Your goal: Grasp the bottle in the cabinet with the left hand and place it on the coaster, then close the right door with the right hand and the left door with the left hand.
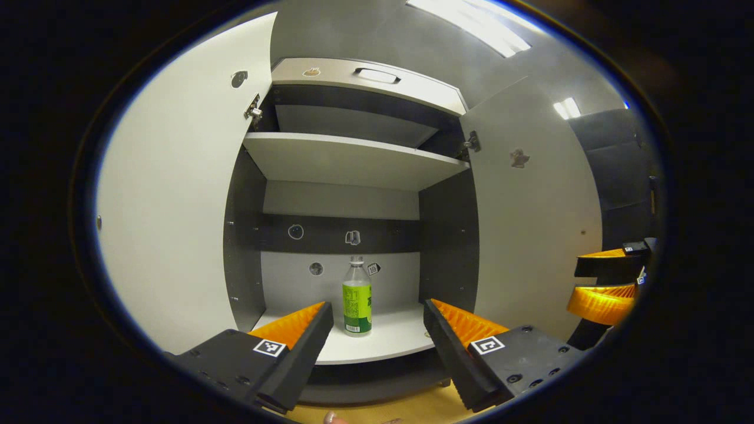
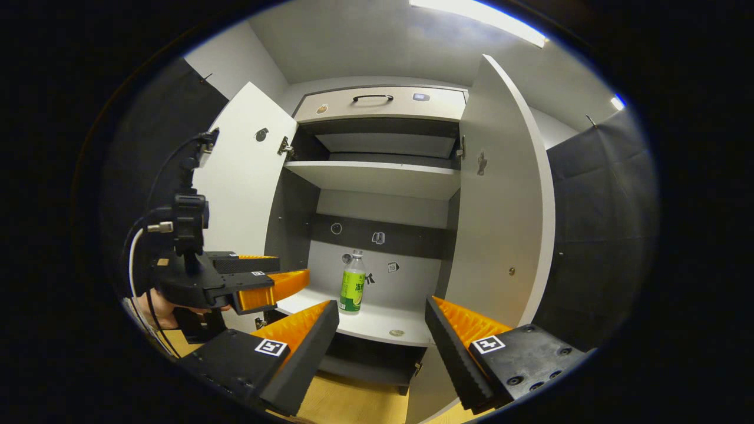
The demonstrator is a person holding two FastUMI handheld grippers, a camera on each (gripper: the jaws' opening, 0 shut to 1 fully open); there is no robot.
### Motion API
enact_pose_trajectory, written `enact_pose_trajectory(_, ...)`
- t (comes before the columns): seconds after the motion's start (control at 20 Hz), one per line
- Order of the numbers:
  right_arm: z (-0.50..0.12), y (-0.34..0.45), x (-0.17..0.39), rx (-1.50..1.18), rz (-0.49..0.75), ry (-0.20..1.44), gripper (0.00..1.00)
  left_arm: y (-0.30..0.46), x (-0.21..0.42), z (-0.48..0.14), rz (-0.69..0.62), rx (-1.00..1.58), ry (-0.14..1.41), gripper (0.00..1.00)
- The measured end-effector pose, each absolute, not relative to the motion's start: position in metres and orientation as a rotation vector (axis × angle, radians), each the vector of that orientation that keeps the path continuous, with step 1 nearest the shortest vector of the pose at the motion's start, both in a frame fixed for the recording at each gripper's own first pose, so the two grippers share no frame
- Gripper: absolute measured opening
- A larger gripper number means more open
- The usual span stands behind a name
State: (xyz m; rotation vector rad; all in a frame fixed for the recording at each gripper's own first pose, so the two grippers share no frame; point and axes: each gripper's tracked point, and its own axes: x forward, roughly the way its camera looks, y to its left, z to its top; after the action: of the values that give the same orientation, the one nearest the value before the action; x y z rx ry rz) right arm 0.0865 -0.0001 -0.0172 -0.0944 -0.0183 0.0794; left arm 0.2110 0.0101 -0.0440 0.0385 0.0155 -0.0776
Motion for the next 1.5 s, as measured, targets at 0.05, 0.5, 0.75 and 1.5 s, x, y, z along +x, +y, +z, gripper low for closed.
enact_pose_trajectory(0.05, -0.021, -0.001, 0.092, -0.1, 0.084, -0.006, 0.97, 0.013, 0.223, -0.047, -0.074, 0.045, 0.019, 0.98)
enact_pose_trajectory(0.5, -0.058, 0.017, 0.134, -0.126, 0.155, 0.08, 0.98, 0.023, 0.331, -0.084, -0.088, 0.082, 0.033, 0.96)
enact_pose_trajectory(0.75, -0.066, 0.027, 0.151, -0.109, 0.2, 0.083, 0.98, 0.023, 0.379, -0.102, -0.084, 0.121, 0.05, 0.91)
enact_pose_trajectory(1.5, -0.082, 0.009, 0.18, -0.109, 0.19, 0.114, 0.98, 0.027, 0.449, -0.136, -0.063, 0.1, 0.092, 0.8)
